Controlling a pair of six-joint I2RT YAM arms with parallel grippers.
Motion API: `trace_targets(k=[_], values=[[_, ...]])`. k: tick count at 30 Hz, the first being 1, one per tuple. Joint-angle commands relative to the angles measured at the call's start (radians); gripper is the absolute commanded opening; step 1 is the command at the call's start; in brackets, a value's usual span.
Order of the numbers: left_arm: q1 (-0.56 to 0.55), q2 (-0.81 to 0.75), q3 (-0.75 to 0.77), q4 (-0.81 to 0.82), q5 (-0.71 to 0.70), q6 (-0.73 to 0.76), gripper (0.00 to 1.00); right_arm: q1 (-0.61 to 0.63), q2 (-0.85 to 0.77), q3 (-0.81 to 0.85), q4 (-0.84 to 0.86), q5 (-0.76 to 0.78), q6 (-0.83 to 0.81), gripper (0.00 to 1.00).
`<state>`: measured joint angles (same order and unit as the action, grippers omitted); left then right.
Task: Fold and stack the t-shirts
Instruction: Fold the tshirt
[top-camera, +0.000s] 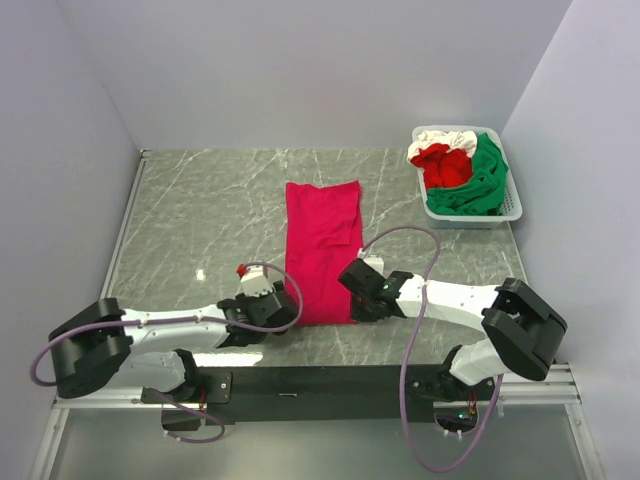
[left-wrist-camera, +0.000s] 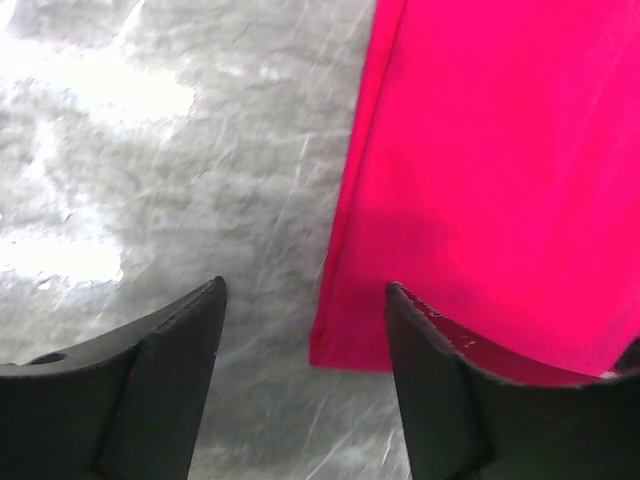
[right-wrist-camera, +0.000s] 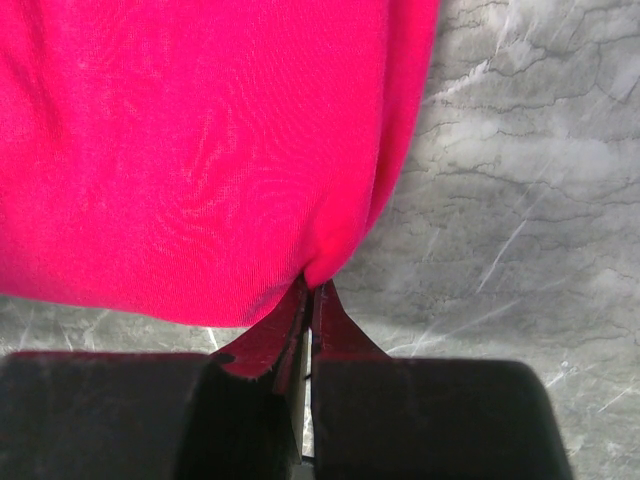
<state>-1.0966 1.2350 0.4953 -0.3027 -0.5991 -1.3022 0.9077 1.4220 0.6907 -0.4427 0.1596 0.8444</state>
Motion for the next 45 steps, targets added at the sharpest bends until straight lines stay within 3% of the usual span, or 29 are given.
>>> trace_targets(k=[1,6,9,22,37,41,42,45], values=[[0.004,0.066,0.032,-0.030,0.028,0.027,0.69,0.016,0.014,-0.051,-0.039,0.012,0.010,0.00],[0.004,0.090,0.035,-0.032,0.050,0.035,0.52,0.016,0.000,-0.053,-0.044,0.015,0.008,0.00],[0.003,0.106,0.042,-0.036,0.067,0.049,0.46,0.014,-0.003,-0.053,-0.044,0.017,0.007,0.00],[0.001,0.115,0.054,-0.088,0.128,0.080,0.47,0.016,-0.006,-0.060,-0.036,0.015,0.009,0.00],[-0.055,0.251,0.152,-0.171,0.134,0.096,0.40,0.016,-0.020,-0.066,-0.033,0.017,0.007,0.00],[-0.059,0.265,0.146,-0.179,0.140,0.086,0.31,0.014,-0.026,-0.065,-0.036,0.020,0.008,0.00],[-0.059,0.267,0.146,-0.182,0.139,0.072,0.01,0.016,-0.028,-0.065,-0.036,0.020,0.007,0.00],[-0.062,0.265,0.144,-0.211,0.130,0.060,0.01,0.014,-0.031,-0.063,-0.037,0.021,0.005,0.00]])
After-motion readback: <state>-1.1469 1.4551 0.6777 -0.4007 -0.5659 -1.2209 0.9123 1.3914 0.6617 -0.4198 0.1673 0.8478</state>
